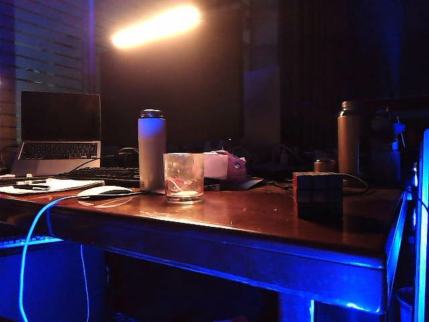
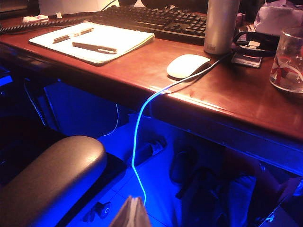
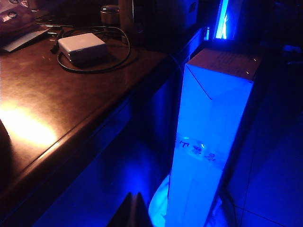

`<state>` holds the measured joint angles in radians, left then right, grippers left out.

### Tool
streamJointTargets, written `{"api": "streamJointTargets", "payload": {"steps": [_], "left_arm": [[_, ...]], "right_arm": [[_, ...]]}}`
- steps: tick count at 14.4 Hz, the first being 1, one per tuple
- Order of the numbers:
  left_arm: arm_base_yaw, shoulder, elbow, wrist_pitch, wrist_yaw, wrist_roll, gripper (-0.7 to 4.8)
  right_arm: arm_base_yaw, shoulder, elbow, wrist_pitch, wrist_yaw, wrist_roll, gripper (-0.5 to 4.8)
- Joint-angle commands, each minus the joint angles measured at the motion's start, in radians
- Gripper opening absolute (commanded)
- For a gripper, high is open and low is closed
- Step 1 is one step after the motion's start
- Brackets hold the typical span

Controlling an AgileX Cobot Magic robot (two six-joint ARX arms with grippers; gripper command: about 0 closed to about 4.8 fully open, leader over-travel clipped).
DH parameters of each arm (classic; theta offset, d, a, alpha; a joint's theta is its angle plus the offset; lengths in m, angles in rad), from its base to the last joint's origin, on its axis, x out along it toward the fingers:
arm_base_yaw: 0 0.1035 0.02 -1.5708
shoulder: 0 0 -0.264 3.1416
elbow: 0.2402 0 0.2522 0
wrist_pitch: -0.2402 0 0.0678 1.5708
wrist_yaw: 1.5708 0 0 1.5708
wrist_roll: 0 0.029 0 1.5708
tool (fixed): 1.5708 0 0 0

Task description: Stack the Rubik's Cube on top of the glass cup.

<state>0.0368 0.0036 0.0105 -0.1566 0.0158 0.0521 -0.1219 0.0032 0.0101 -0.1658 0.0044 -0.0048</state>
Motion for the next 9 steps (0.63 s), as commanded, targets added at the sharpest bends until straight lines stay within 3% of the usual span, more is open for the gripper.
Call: {"api": "streamJointTargets", "payload": {"steps": [1, 4, 7, 9], "left_arm": [[0.000, -0.003, -0.004, -0.019, 0.007, 0.000, -0.04], [0.000, -0.003, -0.004, -0.015, 0.006, -0.012, -0.04], [-0.001, -0.003, 0.060, 0.072, 0.020, -0.282, -0.04], [0.000, 0.017, 0.219, 0.073, 0.023, -0.295, -0.04]], "right_arm": [[0.000, -0.001, -0.003, -0.005, -0.001, 0.005, -0.05], [0.000, -0.001, -0.003, -0.003, -0.006, 0.005, -0.05], [0.001, -0.001, 0.008, 0.025, -0.007, 0.142, -0.05], [0.006, -0.001, 0.064, 0.029, -0.007, 0.190, -0.05]]}}
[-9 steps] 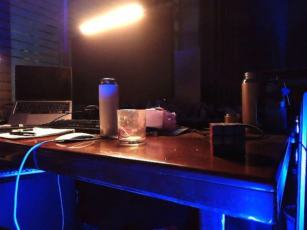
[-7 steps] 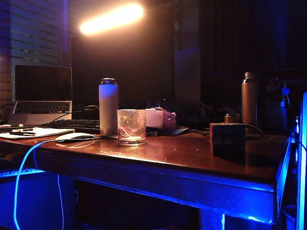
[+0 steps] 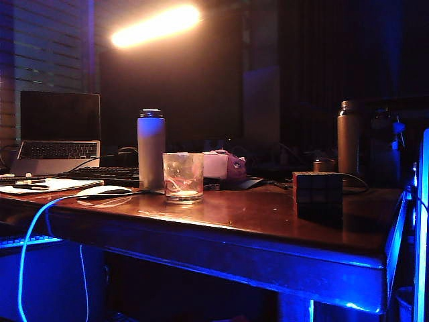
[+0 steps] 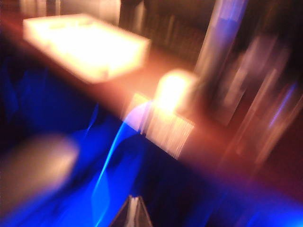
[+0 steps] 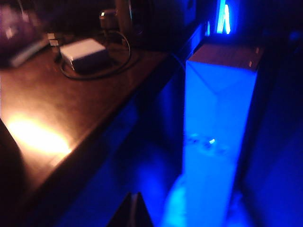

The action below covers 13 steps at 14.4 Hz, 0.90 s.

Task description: Stack the Rubik's Cube on top of the glass cup.

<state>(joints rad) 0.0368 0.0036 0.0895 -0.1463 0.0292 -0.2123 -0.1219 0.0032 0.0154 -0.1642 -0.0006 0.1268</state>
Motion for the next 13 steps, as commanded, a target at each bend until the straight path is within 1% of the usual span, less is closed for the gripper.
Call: {"api": "streamJointTargets", "payload": {"steps": [1, 2, 3, 4, 5, 6, 7, 8, 9, 11, 12, 13], "left_arm": [[-0.001, 0.075, 0.240, 0.050, 0.009, -0.019, -0.04], [-0.001, 0.164, 0.332, 0.047, 0.023, 0.011, -0.04], [-0.001, 0.282, 0.439, 0.023, 0.076, 0.062, -0.04], [-0.001, 0.415, 0.564, -0.039, 0.166, 0.133, -0.04], [-0.001, 0.568, 0.720, -0.155, 0.283, 0.220, -0.04], [-0.001, 0.686, 0.854, -0.280, 0.368, 0.276, -0.04], [-0.003, 0.818, 1.015, -0.436, 0.432, 0.351, -0.04], [-0.016, 0.920, 1.140, -0.541, 0.441, 0.406, -0.04], [-0.041, 0.998, 1.239, -0.604, 0.439, 0.431, -0.04], [-0.095, 1.096, 1.348, -0.624, 0.439, 0.417, -0.04], [-0.130, 1.118, 1.377, -0.619, 0.439, 0.410, -0.04], [-0.172, 1.125, 1.390, -0.606, 0.439, 0.402, -0.04]], "right_arm": [[0.007, 0.003, 0.096, 0.028, -0.004, 0.060, -0.05], [0.007, 0.017, 0.140, 0.028, -0.003, 0.060, -0.05], [0.007, 0.044, 0.189, 0.028, -0.003, 0.060, -0.05], [0.007, 0.093, 0.241, 0.029, -0.003, 0.060, -0.05], [0.007, 0.169, 0.303, 0.030, -0.003, 0.058, -0.05], [0.007, 0.255, 0.357, 0.043, -0.013, 0.055, -0.05], [0.006, 0.349, 0.412, 0.060, -0.054, 0.051, -0.05], [0.006, 0.450, 0.472, 0.074, -0.114, 0.040, -0.05], [0.006, 0.561, 0.538, 0.080, -0.195, 0.014, -0.05], [0.012, 0.800, 0.684, 0.082, -0.410, -0.008, -0.05], [0.033, 0.887, 0.745, 0.076, -0.475, -0.008, -0.05], [0.067, 0.994, 0.819, 0.053, -0.476, -0.042, -0.05]]}}
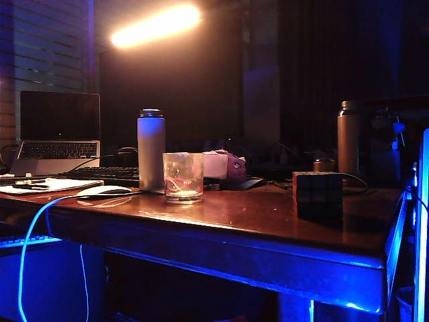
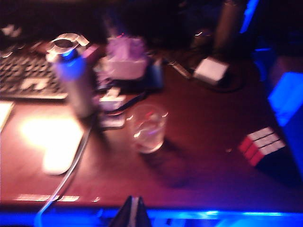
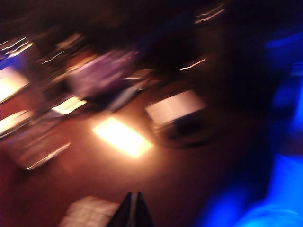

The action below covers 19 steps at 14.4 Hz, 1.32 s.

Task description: Stack the Rubik's Cube on top of the glass cup.

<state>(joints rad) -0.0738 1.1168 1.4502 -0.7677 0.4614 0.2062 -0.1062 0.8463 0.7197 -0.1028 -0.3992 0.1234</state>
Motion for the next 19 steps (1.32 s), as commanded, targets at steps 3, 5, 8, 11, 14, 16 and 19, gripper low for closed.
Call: {"api": "streamJointTargets", "payload": {"steps": [3, 5, 8, 11, 14, 16, 19], "left_arm": [[-0.116, 0.017, 0.030, 0.071, 0.003, -0.031, -0.04], [-0.116, 0.017, 0.030, 0.066, 0.003, -0.032, -0.04], [-0.115, 0.017, 0.030, 0.066, 0.007, -0.031, -0.04], [-0.116, 0.017, 0.030, 0.064, 0.014, -0.031, -0.04], [-0.116, 0.017, 0.030, 0.049, 0.014, -0.031, -0.04], [-0.116, 0.017, 0.030, 0.048, 0.014, -0.031, -0.04], [-0.116, 0.017, 0.030, 0.051, 0.021, -0.031, -0.04]], "right_arm": [[0.176, 0.413, 0.285, -0.108, -0.075, -0.039, -0.05], [0.282, 0.533, 0.332, -0.103, -0.006, 0.083, -0.05], [0.380, 0.629, 0.337, -0.103, 0.136, 0.152, 1.90], [0.389, 0.686, 0.337, -0.114, 0.183, 0.220, 4.79], [0.396, 0.729, 0.337, -0.128, 0.227, 0.219, 4.79], [0.403, 0.766, 0.337, -0.139, 0.249, 0.220, 4.79], [0.438, 0.811, 0.337, -0.148, 0.293, 0.221, 4.79]]}}
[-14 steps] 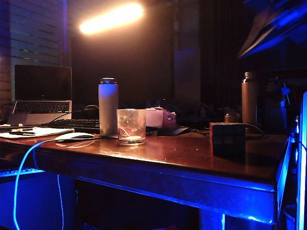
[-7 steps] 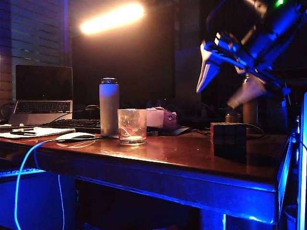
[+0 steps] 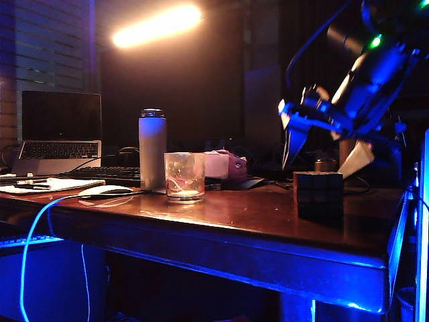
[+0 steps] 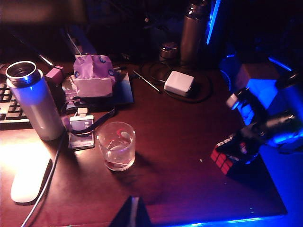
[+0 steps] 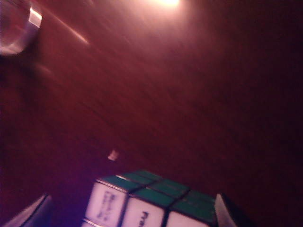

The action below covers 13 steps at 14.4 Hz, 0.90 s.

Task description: Stack the Rubik's Cube on top of the glass cup.

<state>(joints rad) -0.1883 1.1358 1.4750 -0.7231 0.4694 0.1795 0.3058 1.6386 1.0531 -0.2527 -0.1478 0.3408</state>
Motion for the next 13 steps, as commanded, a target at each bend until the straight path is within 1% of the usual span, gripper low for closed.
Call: {"api": "streamJointTargets", "payload": {"steps": [1, 4, 8, 9, 10, 13], "left_arm": [[-0.001, -0.002, 0.005, 0.006, 0.034, -0.004, -0.04], [-0.001, -0.002, 0.005, 0.006, 0.045, -0.004, -0.04], [-0.001, -0.002, 0.005, 0.006, 0.048, -0.004, -0.04], [-0.001, -0.002, 0.005, 0.006, 0.048, -0.003, -0.04], [-0.001, -0.002, 0.005, 0.006, 0.048, -0.003, -0.04], [-0.001, -0.002, 0.005, 0.006, 0.048, -0.003, -0.04]], "right_arm": [[0.034, 0.034, 0.004, 0.001, 0.046, 0.003, 4.79], [0.062, 0.074, 0.004, -0.010, 0.098, 0.004, 4.79], [0.064, 0.092, 0.004, -0.025, 0.135, 0.004, 4.79], [0.064, 0.092, 0.004, -0.031, 0.126, 0.003, 4.30], [0.064, 0.092, 0.004, -0.040, 0.111, 0.002, 3.55], [0.064, 0.092, 0.004, -0.043, 0.044, 0.003, 3.50]]}}
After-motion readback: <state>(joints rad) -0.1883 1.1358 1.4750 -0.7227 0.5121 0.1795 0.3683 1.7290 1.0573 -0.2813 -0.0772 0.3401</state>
